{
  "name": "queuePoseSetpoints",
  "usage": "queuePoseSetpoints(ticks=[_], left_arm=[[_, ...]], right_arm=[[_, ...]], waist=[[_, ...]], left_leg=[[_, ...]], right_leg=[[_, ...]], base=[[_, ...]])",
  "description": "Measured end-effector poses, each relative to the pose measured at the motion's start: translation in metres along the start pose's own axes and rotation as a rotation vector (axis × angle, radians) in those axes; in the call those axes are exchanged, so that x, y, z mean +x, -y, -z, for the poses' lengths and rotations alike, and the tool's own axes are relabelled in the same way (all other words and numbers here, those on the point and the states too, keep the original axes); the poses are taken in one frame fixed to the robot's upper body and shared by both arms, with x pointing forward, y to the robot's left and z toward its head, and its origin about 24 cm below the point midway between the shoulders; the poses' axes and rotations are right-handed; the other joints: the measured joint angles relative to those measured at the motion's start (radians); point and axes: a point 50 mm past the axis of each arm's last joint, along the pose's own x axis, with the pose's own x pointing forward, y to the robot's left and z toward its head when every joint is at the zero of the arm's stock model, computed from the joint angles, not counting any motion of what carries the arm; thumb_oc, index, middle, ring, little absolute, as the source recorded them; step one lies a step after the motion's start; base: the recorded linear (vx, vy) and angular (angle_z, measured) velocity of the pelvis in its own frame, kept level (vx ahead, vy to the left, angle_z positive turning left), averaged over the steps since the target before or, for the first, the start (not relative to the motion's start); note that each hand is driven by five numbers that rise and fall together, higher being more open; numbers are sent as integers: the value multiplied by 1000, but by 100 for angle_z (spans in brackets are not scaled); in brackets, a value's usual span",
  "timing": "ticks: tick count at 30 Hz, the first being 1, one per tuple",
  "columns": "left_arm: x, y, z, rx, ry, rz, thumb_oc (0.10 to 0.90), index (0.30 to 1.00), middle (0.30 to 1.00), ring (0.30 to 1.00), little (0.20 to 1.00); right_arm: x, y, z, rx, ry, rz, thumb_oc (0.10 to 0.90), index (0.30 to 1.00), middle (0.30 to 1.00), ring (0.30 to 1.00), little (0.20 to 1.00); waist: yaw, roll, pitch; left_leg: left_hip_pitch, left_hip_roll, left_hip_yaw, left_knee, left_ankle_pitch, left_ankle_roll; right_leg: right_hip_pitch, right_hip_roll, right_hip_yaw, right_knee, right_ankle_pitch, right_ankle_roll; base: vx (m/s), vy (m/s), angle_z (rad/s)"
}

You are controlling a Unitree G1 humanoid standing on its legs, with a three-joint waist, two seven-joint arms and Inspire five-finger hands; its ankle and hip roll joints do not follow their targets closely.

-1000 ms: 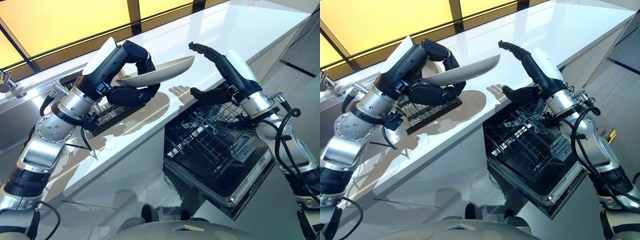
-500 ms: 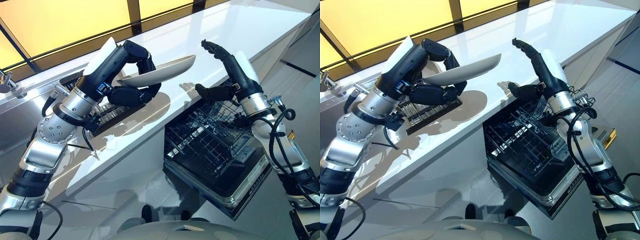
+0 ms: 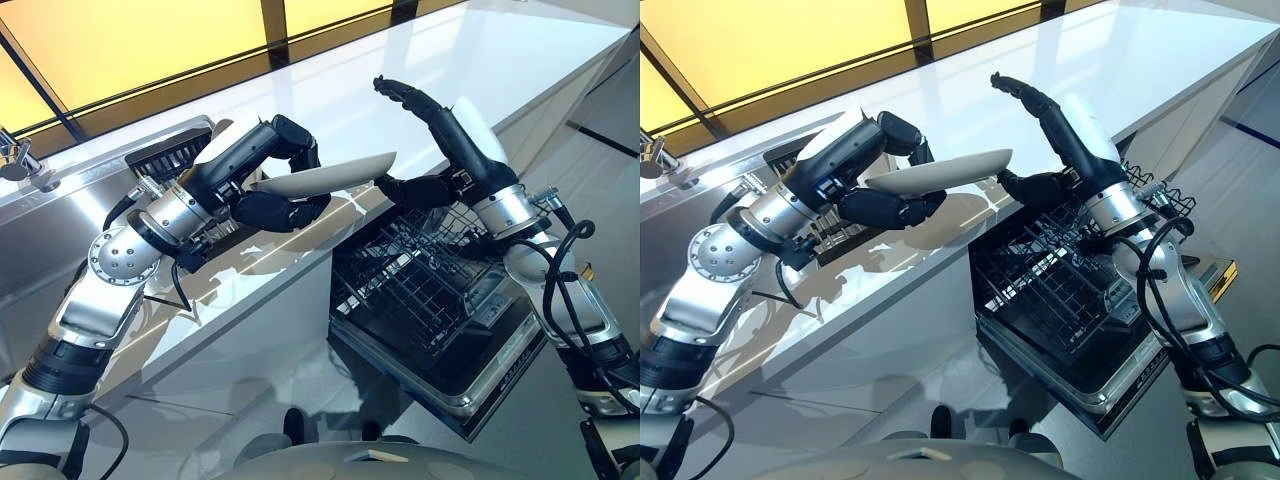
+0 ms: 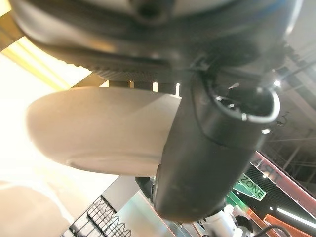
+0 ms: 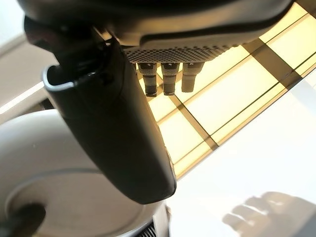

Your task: Pick up plates and place into dishwasher.

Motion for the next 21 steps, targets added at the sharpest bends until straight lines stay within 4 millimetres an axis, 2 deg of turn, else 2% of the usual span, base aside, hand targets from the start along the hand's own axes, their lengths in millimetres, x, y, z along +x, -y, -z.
queuePoseSetpoints(ticks=[5, 9, 13, 17, 18, 19, 20, 21], left_arm=[[0, 1, 3, -20, -31, 55, 100, 300, 300, 300, 200], [0, 3, 3, -32, -33, 96, 100, 300, 300, 300, 200], [2, 7, 2, -56, -24, 115, 100, 300, 300, 300, 200], [2, 8, 3, -57, -24, 119, 100, 300, 300, 300, 200], [2, 8, 3, -58, -24, 122, 100, 300, 300, 300, 200], [3, 9, 3, -60, -24, 126, 100, 300, 300, 300, 200], [3, 9, 3, -62, -24, 129, 100, 300, 300, 300, 200], [3, 9, 3, -62, -24, 129, 100, 300, 300, 300, 200]], right_arm=[[1, -3, -1, 13, 6, -178, 800, 900, 900, 900, 900], [9, -11, -14, 63, 78, -315, 800, 900, 900, 900, 900], [15, -12, -23, 62, 122, -356, 800, 900, 900, 900, 900], [15, -12, -24, 62, 123, -374, 800, 900, 900, 900, 900], [15, -13, -24, 63, 123, -377, 753, 860, 860, 860, 853], [15, -13, -23, 65, 121, -382, 221, 404, 404, 404, 321], [15, -13, -23, 75, 120, -388, 100, 300, 300, 300, 200], [15, -13, -23, 81, 119, -391, 100, 300, 300, 300, 200]], waist=[[-2, 0, 1], [-5, 1, 3], [0, -1, 4], [1, -1, 4], [1, -2, 4], [0, -2, 4], [0, -2, 5], [0, -2, 5]], left_leg=[[0, 0, 0, 0, 0, 0], [0, 0, -1, 0, 0, 0], [1, -1, -2, 0, 1, 0], [1, -1, -5, 0, 1, 1], [2, -1, -4, 0, 0, 1], [2, -1, -4, 0, 1, 1], [1, -1, -4, 0, 1, 1], [2, -1, -4, 0, 0, 0]], right_leg=[[0, 0, 0, 0, 0, 0], [1, 0, -2, 0, 0, 0], [2, 0, -2, 0, 0, 0], [4, -1, -2, 0, 0, 0], [4, -1, -2, 0, -1, 0], [4, 0, -1, 0, 0, 0], [4, 0, -1, 0, 0, 0], [4, 0, -1, 0, -1, 0]], base=[[26, -3, 0], [0, 0, 0], [0, 0, 0], [31, 0, 1], [0, 0, 0], [0, 0, 0], [0, 0, 0], [0, 0, 0]])
